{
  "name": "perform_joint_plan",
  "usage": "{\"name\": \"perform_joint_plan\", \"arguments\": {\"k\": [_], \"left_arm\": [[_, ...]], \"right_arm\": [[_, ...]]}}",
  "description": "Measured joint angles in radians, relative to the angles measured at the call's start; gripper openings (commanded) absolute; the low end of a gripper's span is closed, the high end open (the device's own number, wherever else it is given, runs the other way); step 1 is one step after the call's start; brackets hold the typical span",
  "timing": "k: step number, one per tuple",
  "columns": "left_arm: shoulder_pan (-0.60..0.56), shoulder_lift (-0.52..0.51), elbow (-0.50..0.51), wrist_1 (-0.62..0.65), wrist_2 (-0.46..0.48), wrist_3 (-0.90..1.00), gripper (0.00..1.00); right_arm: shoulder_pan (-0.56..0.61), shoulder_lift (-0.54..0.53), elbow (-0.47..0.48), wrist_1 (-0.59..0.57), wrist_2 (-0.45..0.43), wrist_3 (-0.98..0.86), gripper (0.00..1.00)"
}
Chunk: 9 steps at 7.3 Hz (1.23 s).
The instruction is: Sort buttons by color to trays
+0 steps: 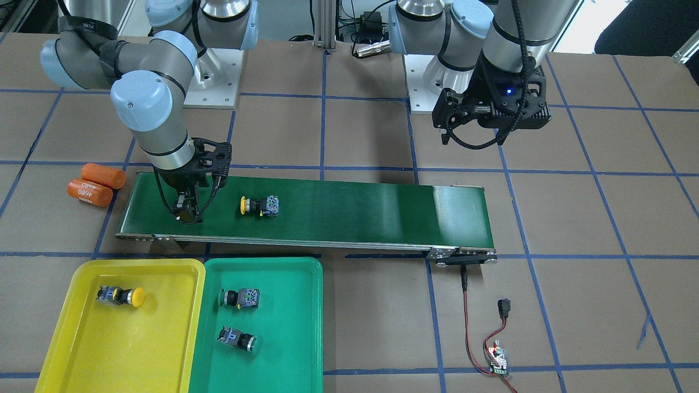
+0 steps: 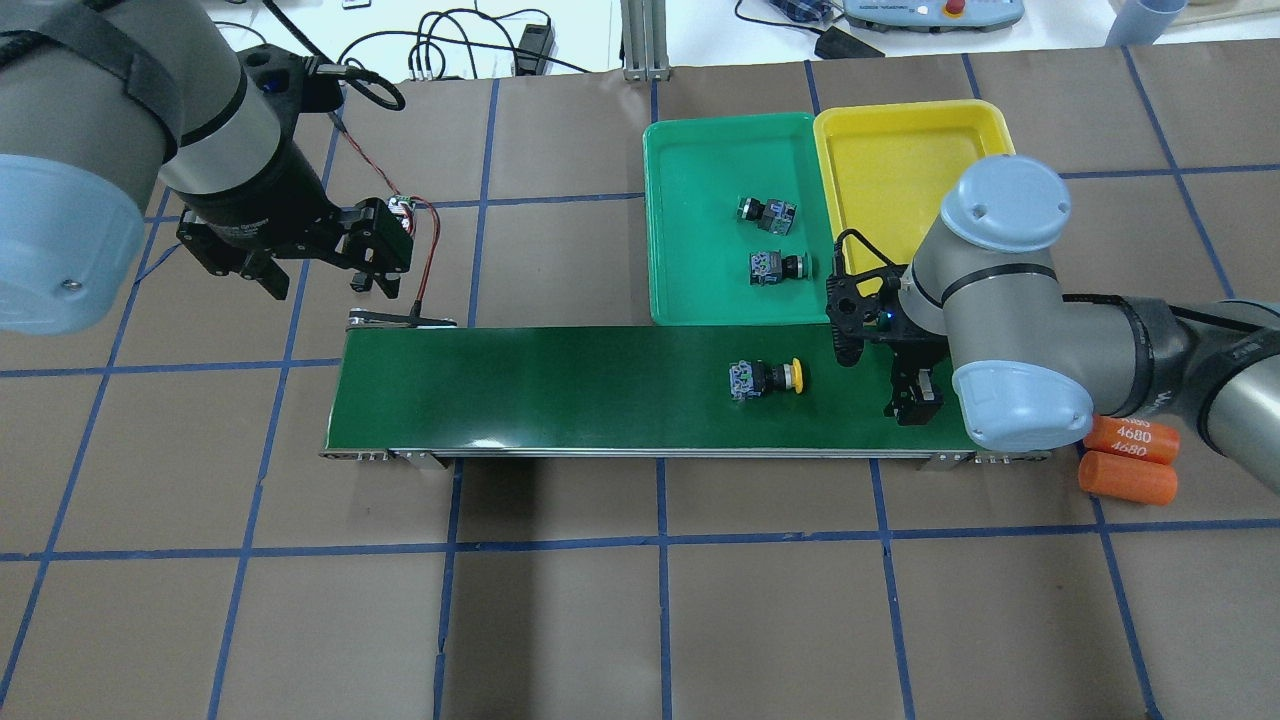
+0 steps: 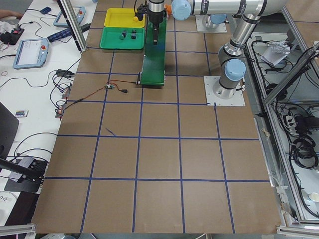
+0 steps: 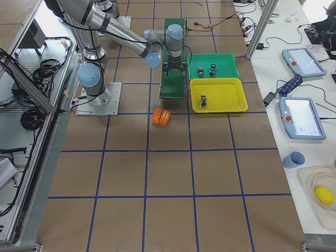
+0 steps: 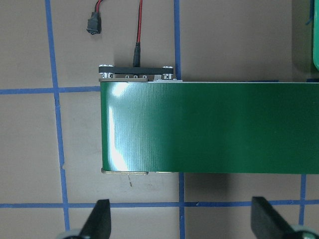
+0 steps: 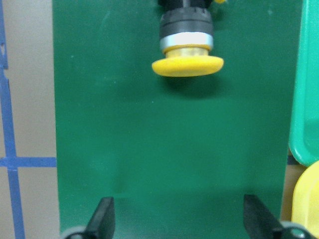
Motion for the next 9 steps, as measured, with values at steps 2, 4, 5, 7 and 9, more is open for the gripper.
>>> {"name": "perform_joint_plan", "arguments": {"k": [2,4,5,7,9], "left_arm": [[0.0,0.0,0.0,0.0,-0.001,-0.001,1.0],[0.0,0.003,0.001,0.0,-0.001,-0.002,1.0],[0.0,0.002,-0.002,0.008,0.0,-0.002,1.0],[0.0,0.015,-0.015,0.039,0.003,0.007,1.0],[-0.002,0.068,-0.025,0.043,0.002,0.011,1.0]], "right_arm": [[0.0,0.0,0.0,0.0,-0.001,0.0,0.91],[0.0,0.0,0.0,0.0,-0.001,0.0,0.91],[0.0,0.0,0.0,0.0,-0.001,0.0,0.91],[0.0,0.0,0.0,-0.001,-0.001,0.0,0.91],[0.0,0.0,0.0,0.0,-0.002,0.0,0.91]]}}
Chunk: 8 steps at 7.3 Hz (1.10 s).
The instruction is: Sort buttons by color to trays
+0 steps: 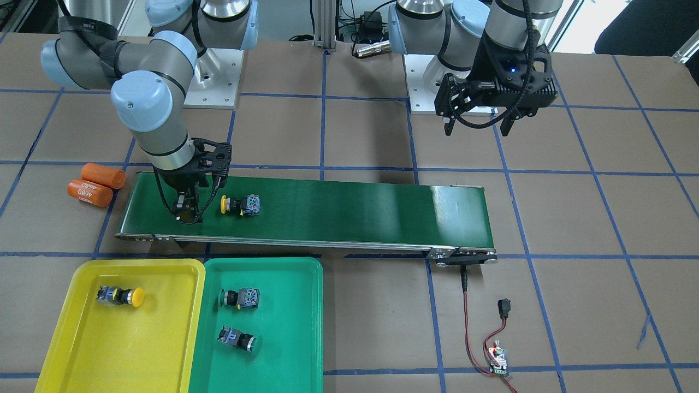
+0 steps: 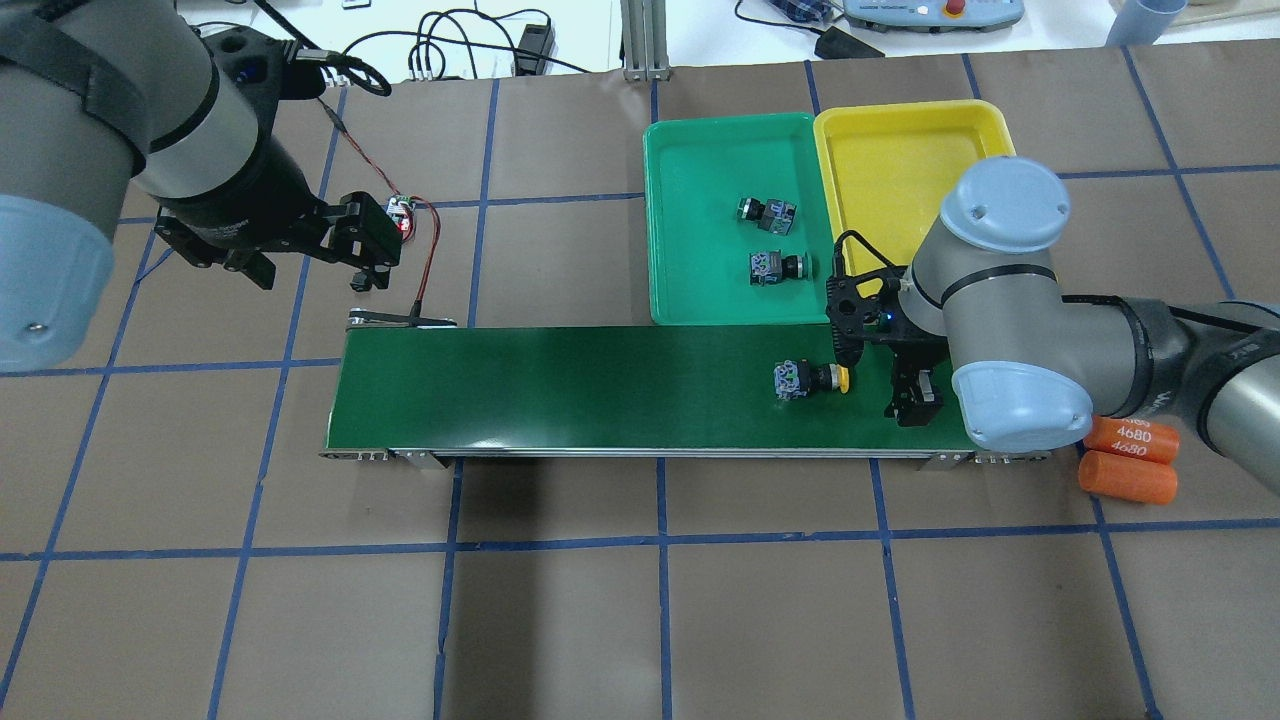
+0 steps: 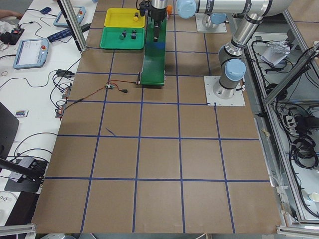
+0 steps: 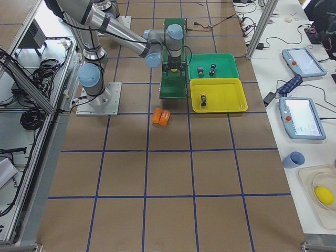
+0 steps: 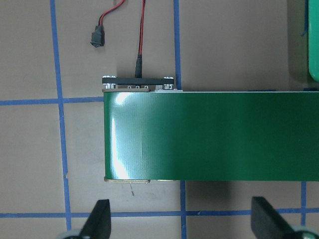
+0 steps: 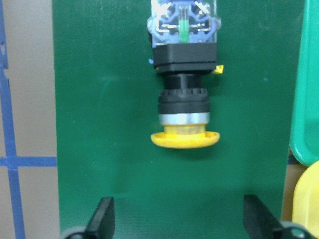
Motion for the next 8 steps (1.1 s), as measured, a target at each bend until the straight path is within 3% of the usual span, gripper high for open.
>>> {"name": "perform_joint_plan", "arguments": {"k": [4,8], "left_arm": [[-0.006,0.067,-0.041,0.004,-0.02,-0.055,1.0],[-0.01,0.071,-0.071,0.014,-0.053,-0.093,1.0]], "right_arm": [[0.0,0.0,0.0,0.0,0.001,0.0,0.91],[0.0,0.0,0.0,-0.001,0.002,0.002,0.91]]}}
